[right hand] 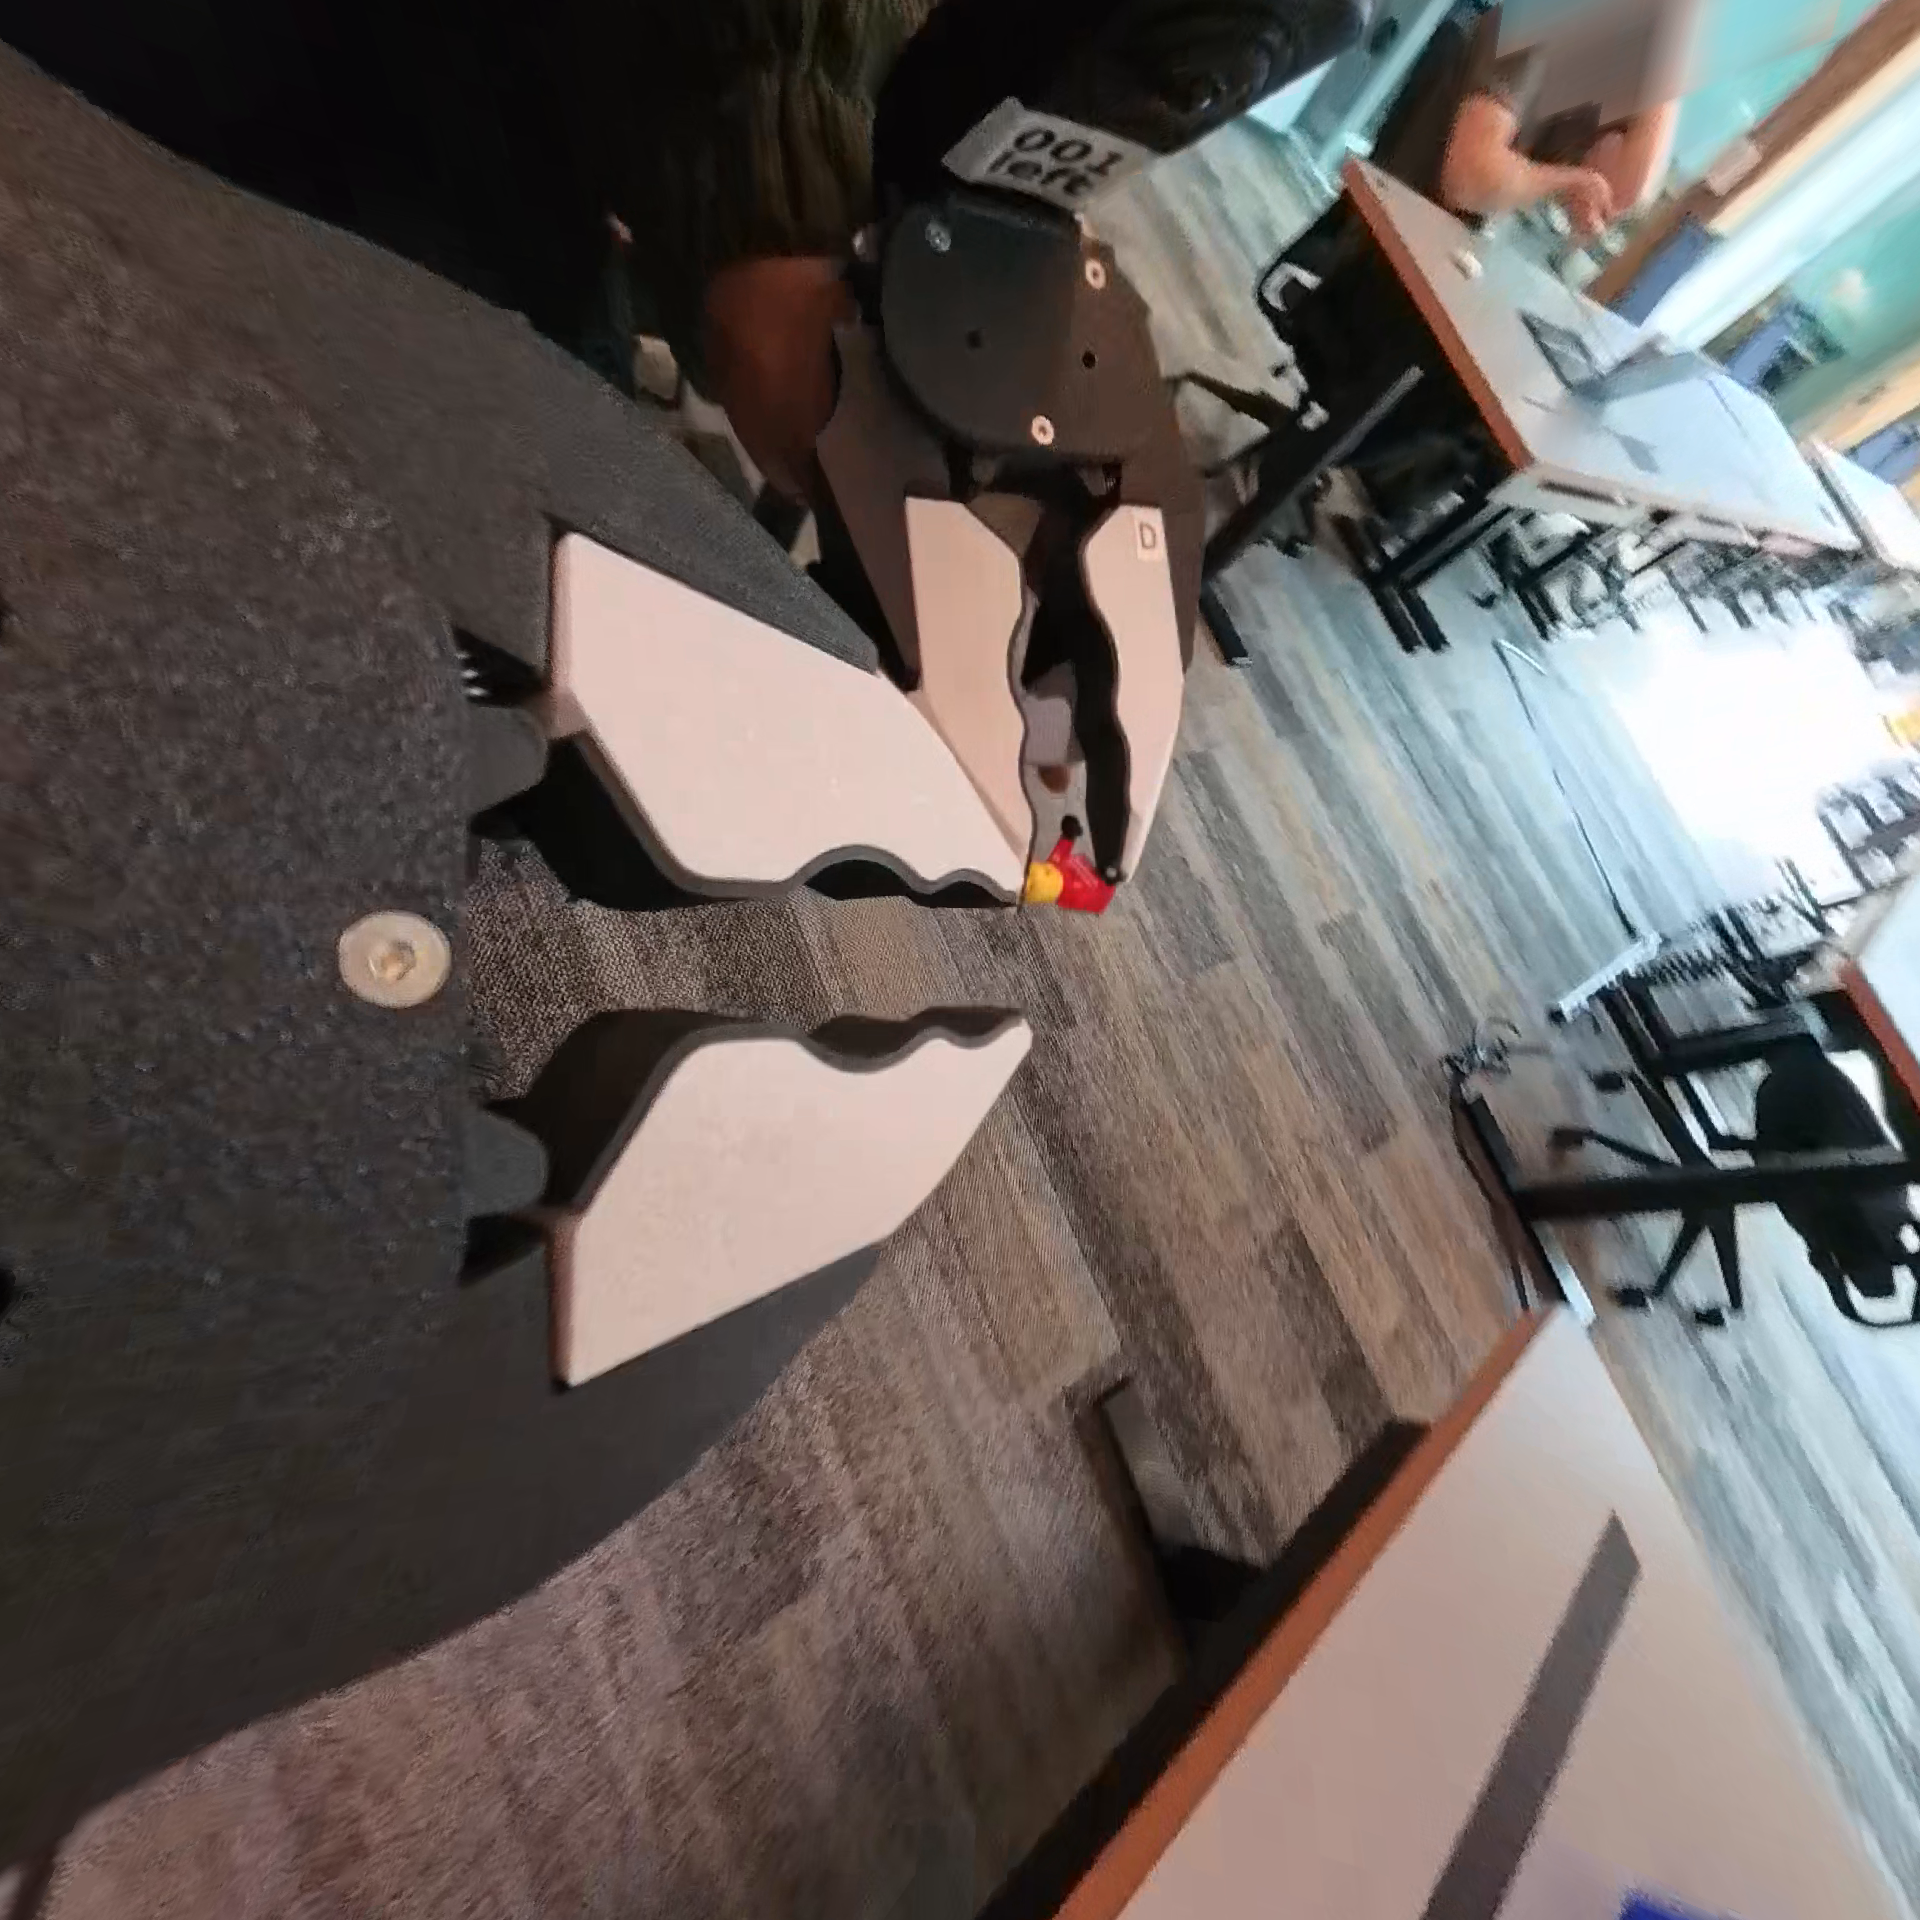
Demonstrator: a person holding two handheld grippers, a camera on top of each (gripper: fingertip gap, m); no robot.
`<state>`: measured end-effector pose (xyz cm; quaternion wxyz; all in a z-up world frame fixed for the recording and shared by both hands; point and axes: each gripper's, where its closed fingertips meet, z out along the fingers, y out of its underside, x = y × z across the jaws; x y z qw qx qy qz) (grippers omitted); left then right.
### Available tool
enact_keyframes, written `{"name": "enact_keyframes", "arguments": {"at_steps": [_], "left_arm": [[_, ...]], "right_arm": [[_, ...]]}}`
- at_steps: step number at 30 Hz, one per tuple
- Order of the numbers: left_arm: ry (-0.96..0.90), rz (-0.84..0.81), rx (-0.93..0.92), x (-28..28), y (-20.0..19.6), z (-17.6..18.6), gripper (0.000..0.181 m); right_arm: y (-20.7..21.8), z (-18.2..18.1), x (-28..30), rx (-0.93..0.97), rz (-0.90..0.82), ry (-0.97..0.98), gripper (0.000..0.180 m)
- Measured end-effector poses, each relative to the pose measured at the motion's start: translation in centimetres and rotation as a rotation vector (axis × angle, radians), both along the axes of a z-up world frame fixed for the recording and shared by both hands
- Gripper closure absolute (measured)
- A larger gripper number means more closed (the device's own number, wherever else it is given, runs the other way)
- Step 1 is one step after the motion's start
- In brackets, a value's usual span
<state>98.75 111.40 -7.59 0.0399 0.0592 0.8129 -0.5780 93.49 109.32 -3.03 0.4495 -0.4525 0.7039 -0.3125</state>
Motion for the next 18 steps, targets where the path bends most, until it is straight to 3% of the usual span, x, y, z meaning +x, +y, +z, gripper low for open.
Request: {"name": "enact_keyframes", "arguments": {"at_steps": [9, 18], "left_arm": [[-0.115, -0.644, -0.133, -29.0, -9.2, 6.1, 0.158], [-0.111, -0.961, -0.212, -58.5, -12.9, 6.9, 0.156]], "right_arm": [[-5.6, 3.5, -25.9, 0.121, -0.401, -0.096, 0.159], [-9.1, 3.4, -54.4, 0.15, -0.606, -0.096, 0.163]]}}
